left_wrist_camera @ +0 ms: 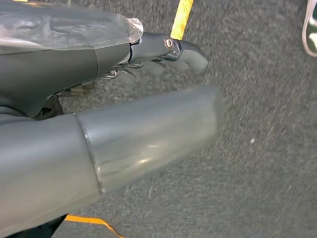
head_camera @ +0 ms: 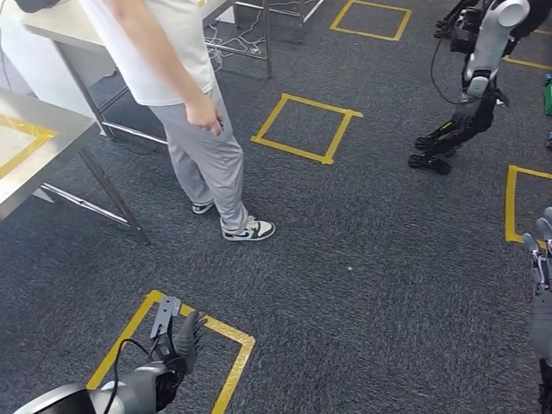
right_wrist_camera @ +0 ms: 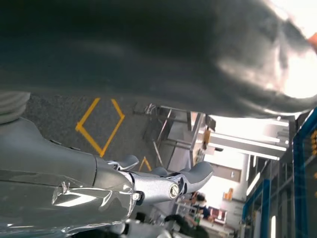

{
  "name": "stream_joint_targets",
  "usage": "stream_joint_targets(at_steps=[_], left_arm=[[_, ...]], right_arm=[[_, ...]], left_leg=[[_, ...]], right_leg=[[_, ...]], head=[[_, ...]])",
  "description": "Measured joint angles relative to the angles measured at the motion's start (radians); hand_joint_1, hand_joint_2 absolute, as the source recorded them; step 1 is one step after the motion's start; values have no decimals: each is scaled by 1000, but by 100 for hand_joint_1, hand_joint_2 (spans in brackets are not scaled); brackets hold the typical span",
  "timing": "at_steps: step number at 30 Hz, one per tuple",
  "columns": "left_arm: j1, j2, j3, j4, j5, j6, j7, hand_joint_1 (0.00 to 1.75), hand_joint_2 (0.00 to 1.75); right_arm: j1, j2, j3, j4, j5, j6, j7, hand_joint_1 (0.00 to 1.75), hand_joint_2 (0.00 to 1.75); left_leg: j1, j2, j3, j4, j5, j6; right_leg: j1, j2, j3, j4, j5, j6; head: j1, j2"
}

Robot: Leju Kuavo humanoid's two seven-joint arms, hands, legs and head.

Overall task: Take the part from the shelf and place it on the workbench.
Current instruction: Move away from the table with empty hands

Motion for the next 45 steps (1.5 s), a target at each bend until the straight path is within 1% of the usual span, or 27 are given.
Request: stream_joint_targets(at_steps=[1, 3, 5, 6, 8, 10, 12, 14, 16, 17, 19, 21, 22, 23, 24, 25, 27, 29, 32, 34, 35, 36, 38, 40, 41, 43, 45], left_arm=[[-1, 0, 0, 0, 1, 0, 1, 0, 0], [-3, 0, 0, 0, 3, 0, 0, 0, 0], [1, 1, 0, 0, 3, 0, -1, 0, 0], [4, 1, 0, 0, 3, 1, -1, 0, 0], [7, 0, 0, 0, 1, 2, -2, 0, 0], [5, -1, 0, 0, -1, 3, -2, 0, 0], [2, 0, 0, 0, -1, 5, -2, 0, 0], [-2, 0, 0, 0, -1, 6, -1, 0, 0], [-6, -1, 0, 0, 1, 8, -1, 0, 0], [-8, -3, 0, 0, 3, 9, -1, 0, 0], [-10, -5, 0, 0, 5, 9, -3, 0, 0], [-6, -6, 0, -1, 5, 8, -4, 0, 0], [-3, -6, 0, -1, 5, 8, -4, 0, 0], [0, -6, 0, -1, 5, 8, -4, 0, 0], [2, -6, 0, -1, 4, 8, -3, 0, 0], [3, -6, 0, -1, 4, 7, -3, 0, 0], [3, -7, 0, -1, 4, 6, -2, 0, 0], [2, -6, 0, -1, 5, 6, -2, 0, 0], [1, -4, 0, -1, 6, 6, -2, 0, 0], [-1, -4, 0, -1, 5, 6, -3, 0, 0], [-1, -4, 0, -1, 5, 6, -3, 0, 0], [0, -3, 0, -1, 4, 6, -4, 0, 0], [6, -2, 0, -1, 4, 6, -4, 0, 0], [11, -1, 0, -1, 4, 6, -4, 0, 0], [11, 0, 0, -1, 4, 6, -4, 0, 0], [9, 0, 0, -1, 3, 6, -4, 0, 0], [5, 3, 0, -1, 2, 6, -5, 0, 0]], right_arm=[[4, 0, -1, -4, 2, -1, 1, 0, 0], [6, 0, -1, -11, 3, -1, 3, 0, 0], [6, 0, 0, -15, 4, 0, 4, 0, 0], [6, 0, 0, -16, 5, 1, 6, 0, 0], [7, 0, 0, -18, 6, 5, 9, 0, 0], [7, 0, -1, -20, 6, 7, 12, 0, 0], [6, 0, -1, -22, 6, 8, 12, 0, 0], [6, 0, -1, -23, 6, 10, 13, 0, 0], [6, 0, 0, -23, 6, 14, 12, 0, 0], [7, 0, 0, -24, 5, 16, 11, 0, 0], [4, 1, 0, -26, 5, 19, 7, 0, 0], [1, 1, -1, -27, 4, 19, 5, 0, 0], [2, 1, -1, -27, 4, 19, 5, 0, 0], [4, 1, -1, -27, 4, 19, 5, 0, 0], [6, 1, -1, -27, 4, 19, 5, 0, 0], [7, 1, -1, -27, 4, 19, 5, 0, 0], [8, 1, -2, -27, 4, 19, 5, 0, 0], [8, 1, -2, -27, 4, 19, 4, 0, 0], [10, 1, -2, -27, 7, 17, 4, 0, 0], [11, 1, -2, -29, 9, 17, 3, 0, 0], [9, 1, -1, -29, 10, 16, 3, 0, 0], [8, 1, -1, -30, 11, 16, 3, 0, 0], [6, 2, 1, -30, 12, 17, 4, 0, 0], [6, 2, 2, -29, 12, 18, 4, 0, 0], [6, 2, 2, -29, 12, 18, 4, 0, 0], [5, 2, 2, -29, 12, 18, 5, 0, 0], [2, 2, 2, -29, 13, 18, 5, 0, 0]], left_leg=[[2, -4, 1, 4, -4, -7], [5, -50, -24, 71, -50, -17], [6, -97, -92, 221, -128, -20], [6, -104, -130, 299, -158, -20], [6, -106, -159, 342, -152, -16], [6, -113, -112, 229, -80, -9], [6, -144, -44, 76, -16, -1], [4, -164, -15, 8, 1, 3], [3, -150, -13, 3, 1, 7], [5, -140, -11, -1, 2, 11], [11, -119, -5, -10, 4, 20], [11, -96, -3, -12, 2, 25], [10, -84, -2, -11, 1, 26], [9, -72, -2, -11, 0, 26], [10, -61, -1, -10, -2, 24], [11, -50, 1, -9, -4, 22], [12, -28, 7, -6, -11, 13], [9, -12, 12, -2, -16, 2], [6, 10, 15, 0, -17, -14], [11, -10, 11, 20, -36, -25], [13, -36, -7, 63, -64, -29], [14, -67, -36, 126, -99, -30], [10, -99, -115, 283, -165, -26], [6, -104, -151, 339, -166, -18], [4, -107, -136, 300, -135, -11], [-1, -130, -67, 147, -55, 6], [-6, -163, -15, 34, -17, 19]], right_leg=[[-2, 9, 3, -2, 3, -6], [-7, 29, 9, -5, 11, -19], [-7, 51, 3, -5, 17, -28], [-6, 64, 1, -4, 18, -30], [-5, 92, -1, -2, 19, -31], [-3, 118, 1, 0, 19, -30], [-2, 140, -1, 2, 18, -27], [-4, 160, -8, 4, 17, -17], [-7, 176, -17, 2, 18, -4], [-7, 172, -21, 5, 15, 2], [-4, 127, -48, 54, -17, 12], [-7, 68, -112, 191, -87, 22], [-11, 55, -147, 264, -116, 26], [-14, 49, -172, 315, -131, 30], [-18, 46, -174, 320, -122, 33], [-20, 42, -156, 286, -96, 36], [-21, 8, -76, 130, -26, 38], [-16, -22, -23, 26, 7, 31], [-10, 1, -20, 20, 9, 8], [-12, 21, -20, 18, 14, -5], [-12, 32, -20, 15, 17, -12], [-12, 42, -21, 14, 19, -18], [-7, 67, -26, 14, 23, -25], [-1, 95, -28, 15, 25, -29], [1, 109, -28, 15, 25, -29], [4, 134, -26, 15, 26, -29], [3, 156, -30, 15, 28, -24]], head=[[0, 0], [-2, 0], [-6, 0], [-6, 0], [-7, 0], [-7, 0], [-7, 0], [-6, 0], [-7, 0], [-8, 0], [-3, 0], [2, 0], [3, 0], [3, 0], [3, 0], [3, 0], [4, 0], [3, 0], [0, 0], [-1, 0], [-3, 0], [-6, 0], [-10, 0], [-12, 0], [-12, 0], [-13, 0], [-11, 0]])
